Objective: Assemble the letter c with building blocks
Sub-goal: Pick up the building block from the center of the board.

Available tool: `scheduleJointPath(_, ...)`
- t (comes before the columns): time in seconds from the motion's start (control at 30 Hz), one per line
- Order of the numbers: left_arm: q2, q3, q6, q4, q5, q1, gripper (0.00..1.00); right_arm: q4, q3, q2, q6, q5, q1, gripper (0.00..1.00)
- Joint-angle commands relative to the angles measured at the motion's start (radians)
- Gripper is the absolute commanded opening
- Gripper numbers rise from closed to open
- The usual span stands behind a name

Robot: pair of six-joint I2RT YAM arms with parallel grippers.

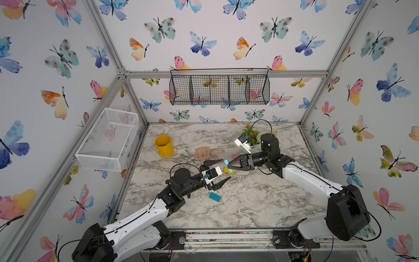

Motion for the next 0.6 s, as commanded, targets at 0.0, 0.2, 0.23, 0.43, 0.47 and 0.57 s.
scheduleJointPath(0.0, 0.016, 0.036, 0.014, 0.022, 0.014, -0.002, 0.78, 0.051, -0.024, -0.024, 0.019, -0.022, -0.002, 0.26)
scheduleJointPath(0.2, 0.038, 0.054, 0.029, 0.002, 0.044, -0.001, 0.73, 0.102, -0.033, -0.037, 0.058, -0.020, -0.002, 0.26)
scheduleJointPath(0.23, 0.039, 0.053, 0.029, 0.003, 0.048, -0.001, 0.73, 0.101, -0.032, -0.037, 0.059, -0.020, -0.002, 0.26)
scheduleJointPath(0.43, 0.038, 0.050, 0.042, 0.002, 0.079, -0.001, 0.73, 0.124, -0.030, -0.037, 0.081, -0.021, -0.002, 0.26)
scheduleJointPath(0.47, 0.039, 0.051, 0.042, 0.002, 0.074, -0.001, 0.74, 0.127, -0.031, -0.038, 0.083, -0.021, -0.002, 0.26)
scheduleJointPath(0.57, 0.045, 0.056, 0.047, 0.002, 0.075, -0.001, 0.74, 0.133, -0.034, -0.042, 0.088, -0.021, -0.002, 0.26)
